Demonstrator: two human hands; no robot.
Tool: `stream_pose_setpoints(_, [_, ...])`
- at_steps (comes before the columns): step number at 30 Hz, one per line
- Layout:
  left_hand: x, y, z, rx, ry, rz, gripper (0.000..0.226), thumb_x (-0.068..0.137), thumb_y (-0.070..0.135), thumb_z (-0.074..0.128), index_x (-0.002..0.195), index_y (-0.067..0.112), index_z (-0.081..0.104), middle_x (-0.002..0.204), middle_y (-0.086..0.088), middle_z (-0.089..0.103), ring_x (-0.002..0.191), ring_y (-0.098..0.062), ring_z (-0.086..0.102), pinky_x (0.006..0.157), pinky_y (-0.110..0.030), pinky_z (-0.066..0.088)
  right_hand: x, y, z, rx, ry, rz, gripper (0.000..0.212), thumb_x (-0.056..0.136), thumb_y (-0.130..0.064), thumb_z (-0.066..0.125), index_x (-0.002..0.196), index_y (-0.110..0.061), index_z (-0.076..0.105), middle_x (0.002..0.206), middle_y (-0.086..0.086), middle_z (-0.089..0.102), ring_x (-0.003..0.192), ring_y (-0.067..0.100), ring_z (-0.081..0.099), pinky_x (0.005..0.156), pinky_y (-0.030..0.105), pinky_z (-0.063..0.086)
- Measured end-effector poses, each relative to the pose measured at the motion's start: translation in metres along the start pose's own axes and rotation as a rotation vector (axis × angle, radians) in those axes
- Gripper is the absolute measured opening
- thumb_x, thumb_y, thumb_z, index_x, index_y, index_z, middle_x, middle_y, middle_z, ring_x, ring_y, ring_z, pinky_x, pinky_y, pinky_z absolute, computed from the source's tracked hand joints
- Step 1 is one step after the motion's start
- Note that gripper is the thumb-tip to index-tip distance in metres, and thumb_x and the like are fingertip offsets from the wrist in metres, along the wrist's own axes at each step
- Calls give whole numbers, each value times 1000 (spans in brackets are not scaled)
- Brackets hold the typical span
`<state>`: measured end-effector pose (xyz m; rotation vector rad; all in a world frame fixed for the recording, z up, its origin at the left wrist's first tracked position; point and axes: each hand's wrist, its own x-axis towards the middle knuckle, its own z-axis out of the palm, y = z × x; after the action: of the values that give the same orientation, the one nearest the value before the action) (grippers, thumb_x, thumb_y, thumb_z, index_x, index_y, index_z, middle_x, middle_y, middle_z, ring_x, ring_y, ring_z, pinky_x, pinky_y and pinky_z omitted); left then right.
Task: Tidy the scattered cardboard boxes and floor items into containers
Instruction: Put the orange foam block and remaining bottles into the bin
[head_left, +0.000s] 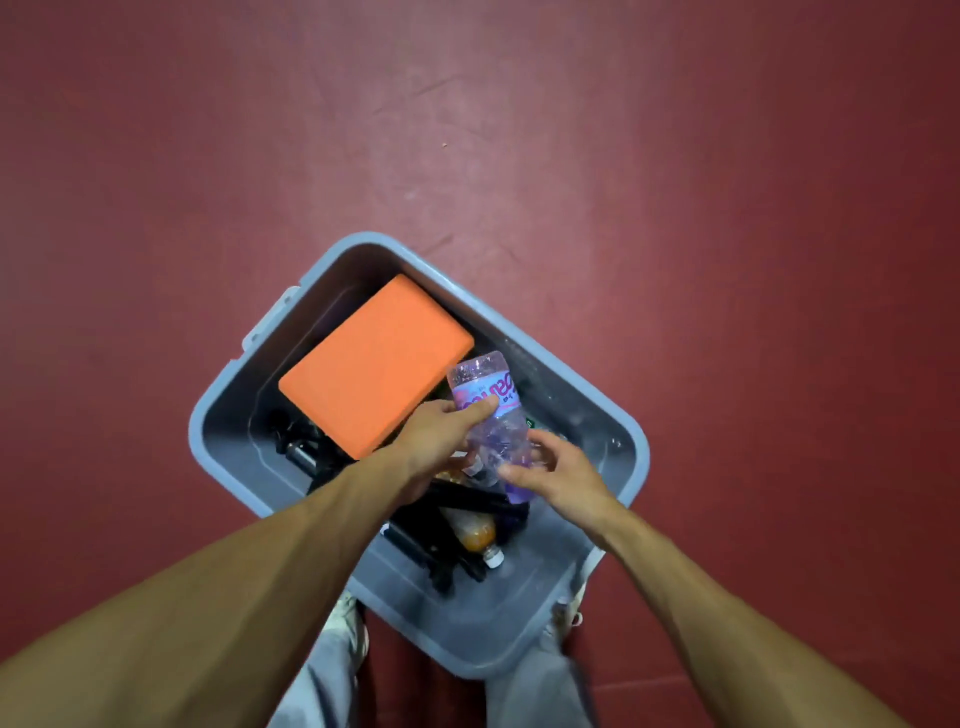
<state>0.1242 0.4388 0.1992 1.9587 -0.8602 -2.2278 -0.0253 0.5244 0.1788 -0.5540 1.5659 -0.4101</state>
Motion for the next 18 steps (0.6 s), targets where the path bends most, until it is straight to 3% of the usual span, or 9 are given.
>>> stream_pose_setpoints(3, [-10,-2,12,-18,67,-22,17,89,34,63,83,19,57,84,-1,57,70,-15,51,65,-29,42,-1,-3,-16,-205,163,-44,58,76,-13,79,128,-15,54,94,-13,64,73,-7,59,60,2,43])
stream_pose_setpoints(4, [-15,-1,9,-30,109,-22,18,89,33,62,89,16,55,88,-3,58,73,-16,52,65,-29,43,-3,-5,-20,-258,184,-35,63,75,-14,79,132,-16,51,104,-8,66,82,0,62,66,2,45])
stream_pose_setpoints(6, [-30,0,-6,-34,148,-8,46,88,34,63,122,6,51,94,-6,58,72,-15,51,59,-24,43,-10,-16,-23,-413,209,-11,72,75,-15,77,139,-14,43,128,2,60,109,15,60,88,16,47])
stream_pose_setpoints(8, [-51,4,-31,-5,176,22,48,88,32,62,126,4,51,85,-2,55,70,-12,50,55,-22,39,-17,-34,-19,-562,228,-5,63,78,-14,71,136,-12,46,132,8,57,113,22,57,92,26,43])
stream_pose_setpoints(10, [-73,7,-62,-8,231,52,30,89,29,61,114,12,57,89,-1,58,78,-13,55,61,-23,41,-23,-53,-6,-644,223,-22,51,79,-12,66,129,-12,54,127,10,59,108,24,59,87,25,44])
stream_pose_setpoints(14, [-118,3,-140,-88,333,137,20,90,26,59,106,15,62,92,-2,63,81,-16,63,77,-28,47,-29,-102,54,-706,160,-130,38,83,-14,61,121,-13,61,124,8,63,111,24,60,96,33,47])
stream_pose_setpoints(16, [-139,-12,-183,-137,371,166,15,90,25,58,102,18,63,97,-4,65,87,-18,64,84,-31,47,-32,-126,102,-737,118,-188,34,85,-14,59,119,-12,62,120,7,65,110,23,59,96,31,45])
stream_pose_setpoints(18, [-160,-35,-230,-198,421,198,12,91,23,57,102,18,61,96,-2,64,84,-15,63,79,-28,46,-36,-148,160,-760,76,-240,33,87,-13,58,120,-11,62,117,7,66,110,22,59,91,24,40])
